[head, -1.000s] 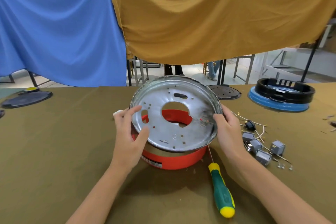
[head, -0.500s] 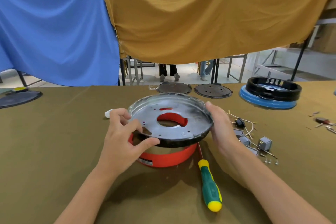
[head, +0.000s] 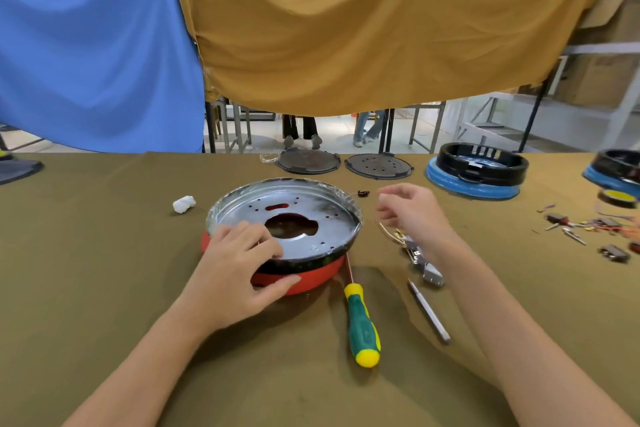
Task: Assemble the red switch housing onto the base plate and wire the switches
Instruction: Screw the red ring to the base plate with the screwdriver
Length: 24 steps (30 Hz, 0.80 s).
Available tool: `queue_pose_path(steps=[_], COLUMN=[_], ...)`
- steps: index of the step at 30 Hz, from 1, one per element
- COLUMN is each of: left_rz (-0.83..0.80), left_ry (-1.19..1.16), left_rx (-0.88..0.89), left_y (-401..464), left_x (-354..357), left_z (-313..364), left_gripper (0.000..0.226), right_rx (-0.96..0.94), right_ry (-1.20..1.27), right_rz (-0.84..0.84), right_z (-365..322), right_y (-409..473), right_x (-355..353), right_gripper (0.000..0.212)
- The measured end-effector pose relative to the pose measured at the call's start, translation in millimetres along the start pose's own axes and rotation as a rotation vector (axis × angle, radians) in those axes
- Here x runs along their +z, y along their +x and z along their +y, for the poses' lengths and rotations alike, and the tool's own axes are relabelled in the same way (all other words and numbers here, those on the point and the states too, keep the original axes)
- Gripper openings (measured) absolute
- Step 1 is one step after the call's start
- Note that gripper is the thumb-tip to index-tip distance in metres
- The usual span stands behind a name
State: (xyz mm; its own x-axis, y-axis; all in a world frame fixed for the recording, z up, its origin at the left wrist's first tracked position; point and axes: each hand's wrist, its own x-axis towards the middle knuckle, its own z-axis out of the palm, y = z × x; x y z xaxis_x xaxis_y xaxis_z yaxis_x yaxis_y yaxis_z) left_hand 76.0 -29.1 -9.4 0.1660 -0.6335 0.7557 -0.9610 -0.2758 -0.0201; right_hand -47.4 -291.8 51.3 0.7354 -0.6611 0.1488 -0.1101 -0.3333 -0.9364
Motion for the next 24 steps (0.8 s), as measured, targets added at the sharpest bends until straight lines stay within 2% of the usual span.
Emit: queue_pose_path(steps=[4, 8, 13, 24], left_rz=[0.055, 0.082, 0.060, 0.031], left_ry=[0.125, 0.157, 0.137, 0.092], left_rx=[0.099, 0.160, 0.139, 0.084], left_y=[0, 1, 0, -1], left_x=[11, 16, 13, 9], left_z=[5, 12, 15, 17], left_gripper=[0.038, 0.034, 0.032, 0.028], right_rx=[0.057, 0.114, 0.112, -0.022], right_ry=[-0.556, -0.983, -1.047, -1.070], right_rz=[-0.193, -0.242, -0.235, -0.225], right_z=[4, 14, 25, 49], right_y=[-16, -35, -47, -45], right_x=[-60, -92, -94, -84], right_gripper=[0.004, 0.007, 0.004, 0.008])
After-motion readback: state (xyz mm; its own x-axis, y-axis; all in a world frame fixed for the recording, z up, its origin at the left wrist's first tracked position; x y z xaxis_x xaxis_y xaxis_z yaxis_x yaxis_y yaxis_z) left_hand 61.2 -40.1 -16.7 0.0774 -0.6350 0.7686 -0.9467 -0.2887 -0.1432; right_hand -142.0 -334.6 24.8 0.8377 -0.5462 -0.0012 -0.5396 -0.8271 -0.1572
